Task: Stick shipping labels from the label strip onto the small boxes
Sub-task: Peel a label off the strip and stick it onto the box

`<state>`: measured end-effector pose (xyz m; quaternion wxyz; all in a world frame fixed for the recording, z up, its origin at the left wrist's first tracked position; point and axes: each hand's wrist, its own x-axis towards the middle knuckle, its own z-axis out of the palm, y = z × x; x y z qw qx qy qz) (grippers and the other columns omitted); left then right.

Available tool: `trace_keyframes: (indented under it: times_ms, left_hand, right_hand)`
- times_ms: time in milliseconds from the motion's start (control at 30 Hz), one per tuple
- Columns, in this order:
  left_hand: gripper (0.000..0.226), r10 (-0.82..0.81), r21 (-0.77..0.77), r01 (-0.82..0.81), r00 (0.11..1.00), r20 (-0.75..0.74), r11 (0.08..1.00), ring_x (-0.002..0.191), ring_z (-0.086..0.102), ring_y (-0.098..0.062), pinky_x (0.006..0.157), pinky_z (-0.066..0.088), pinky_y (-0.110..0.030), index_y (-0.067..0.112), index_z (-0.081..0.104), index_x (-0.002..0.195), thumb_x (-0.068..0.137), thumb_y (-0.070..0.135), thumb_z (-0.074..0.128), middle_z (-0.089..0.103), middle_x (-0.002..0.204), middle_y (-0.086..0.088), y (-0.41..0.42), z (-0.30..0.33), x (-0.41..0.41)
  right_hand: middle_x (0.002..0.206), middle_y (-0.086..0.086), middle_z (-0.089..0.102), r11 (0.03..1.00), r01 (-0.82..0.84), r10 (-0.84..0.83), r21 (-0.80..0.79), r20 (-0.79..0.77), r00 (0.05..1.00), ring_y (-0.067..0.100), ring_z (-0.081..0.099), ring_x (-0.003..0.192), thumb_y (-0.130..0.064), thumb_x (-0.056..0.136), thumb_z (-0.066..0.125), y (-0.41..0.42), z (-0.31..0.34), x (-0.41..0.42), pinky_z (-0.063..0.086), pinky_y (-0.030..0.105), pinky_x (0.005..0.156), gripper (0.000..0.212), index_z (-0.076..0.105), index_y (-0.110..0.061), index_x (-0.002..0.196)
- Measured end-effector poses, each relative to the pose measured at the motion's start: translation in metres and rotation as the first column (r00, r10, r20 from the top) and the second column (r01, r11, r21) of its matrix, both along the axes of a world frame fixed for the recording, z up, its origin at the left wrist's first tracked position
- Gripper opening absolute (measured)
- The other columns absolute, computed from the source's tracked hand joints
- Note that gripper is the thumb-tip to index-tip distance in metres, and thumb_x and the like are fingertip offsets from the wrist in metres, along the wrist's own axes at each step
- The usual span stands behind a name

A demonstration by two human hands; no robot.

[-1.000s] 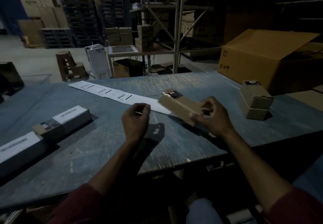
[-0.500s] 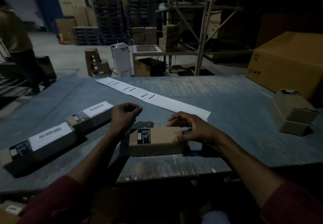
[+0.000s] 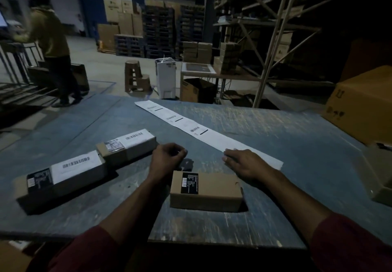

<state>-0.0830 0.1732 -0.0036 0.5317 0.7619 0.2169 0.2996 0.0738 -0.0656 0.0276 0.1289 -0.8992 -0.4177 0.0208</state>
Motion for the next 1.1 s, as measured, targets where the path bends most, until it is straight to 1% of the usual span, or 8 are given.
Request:
trace_keyframes:
  times_ms: [67, 200, 400, 533, 700, 833, 933, 1100]
  left_hand:
    - [0.006, -0.018, 0.024, 0.019, 1.000, -0.003, 1.000, 0.061, 0.069, -0.013, 0.062, 0.062, -0.037, 0.010, 0.080, 0.087, 0.090, 0.015, 0.081, 0.076, 0.071, -0.003, -0.001, -0.001, 0.000]
    - [0.008, -0.044, 0.077, 0.046, 0.999, -0.026, 0.996, 0.060, 0.069, -0.007, 0.058, 0.058, -0.027, 0.016, 0.079, 0.084, 0.091, 0.019, 0.081, 0.075, 0.070, 0.001, -0.004, 0.001, 0.000]
    - [0.005, -0.107, 0.040, 0.110, 0.992, -0.065, 0.993, 0.053, 0.063, -0.002, 0.054, 0.056, -0.028, 0.015, 0.080, 0.086, 0.090, 0.019, 0.081, 0.073, 0.062, 0.009, -0.003, 0.021, 0.003]
    - [0.013, -0.167, 0.217, 0.199, 0.973, -0.160, 0.955, 0.068, 0.071, -0.010, 0.065, 0.055, -0.028, 0.018, 0.083, 0.093, 0.089, 0.030, 0.082, 0.079, 0.082, 0.002, -0.013, 0.052, 0.018]
    - [0.021, -0.173, 0.276, 0.266, 0.931, -0.320, 0.923, 0.077, 0.073, -0.022, 0.072, 0.055, -0.033, 0.018, 0.082, 0.098, 0.085, 0.034, 0.084, 0.079, 0.087, -0.008, -0.035, 0.061, 0.053]
    - [0.029, -0.208, 0.110, 0.263, 0.909, -0.361, 0.959, 0.074, 0.076, -0.021, 0.066, 0.062, -0.032, 0.013, 0.079, 0.103, 0.082, 0.031, 0.087, 0.080, 0.083, -0.007, -0.038, 0.054, 0.069]
    - [0.029, -0.250, 0.064, 0.296, 0.888, -0.386, 0.953, 0.059, 0.068, -0.008, 0.048, 0.047, -0.016, 0.010, 0.077, 0.109, 0.086, 0.026, 0.086, 0.076, 0.081, -0.003, -0.038, 0.058, 0.073]
    - [0.038, -0.221, 0.241, 0.353, 0.868, -0.444, 0.904, 0.073, 0.071, -0.015, 0.063, 0.049, -0.024, 0.015, 0.076, 0.115, 0.085, 0.037, 0.085, 0.079, 0.098, -0.002, -0.036, 0.076, 0.091]
  right_hand:
    - [0.133, -0.001, 0.072, 0.997, 0.047, -0.051, 0.057, 0.069, 0.996, 0.024, 0.068, 0.118, -0.066, 0.102, 0.041, -0.028, 0.004, -0.007, 0.055, 0.039, 0.096, 0.054, 0.066, -0.031, 0.135]
    - [0.096, -0.012, 0.080, 0.992, 0.112, -0.122, 0.064, 0.181, 0.976, 0.010, 0.072, 0.081, -0.057, 0.096, 0.062, -0.083, 0.018, -0.017, 0.058, 0.031, 0.073, 0.028, 0.078, -0.035, 0.103]
    - [0.086, -0.012, 0.078, 0.987, 0.155, -0.158, 0.045, 0.081, 0.984, 0.008, 0.070, 0.076, -0.052, 0.084, 0.075, -0.087, 0.023, -0.005, 0.057, 0.030, 0.069, 0.023, 0.079, -0.030, 0.090]
    - [0.114, -0.002, 0.077, 0.979, 0.167, -0.160, 0.119, -0.072, 0.985, 0.017, 0.071, 0.106, -0.040, 0.091, 0.075, -0.043, 0.024, 0.012, 0.050, 0.026, 0.085, 0.031, 0.076, -0.025, 0.118]
    - [0.145, 0.011, 0.063, 0.986, 0.150, -0.160, -0.076, -0.159, 0.974, 0.028, 0.062, 0.129, -0.033, 0.087, 0.081, 0.012, 0.026, 0.028, 0.049, 0.033, 0.105, 0.073, 0.052, -0.012, 0.151]
    - [0.112, 0.011, 0.078, 0.978, 0.204, -0.211, -0.053, -0.257, 0.943, 0.027, 0.074, 0.097, -0.021, 0.078, 0.086, 0.021, 0.024, 0.041, 0.061, 0.037, 0.083, 0.042, 0.077, -0.010, 0.118]
    - [0.079, 0.015, 0.078, 0.970, 0.244, -0.223, 0.006, -0.382, 0.897, 0.023, 0.071, 0.067, -0.008, 0.077, 0.079, 0.014, 0.024, 0.056, 0.056, 0.033, 0.063, 0.018, 0.078, 0.004, 0.090]
    - [0.073, 0.008, 0.064, 0.891, 0.407, -0.224, 0.201, -0.587, 0.778, 0.015, 0.061, 0.061, -0.001, 0.082, 0.081, -0.001, 0.034, 0.070, 0.047, 0.020, 0.056, 0.024, 0.071, 0.018, 0.094]
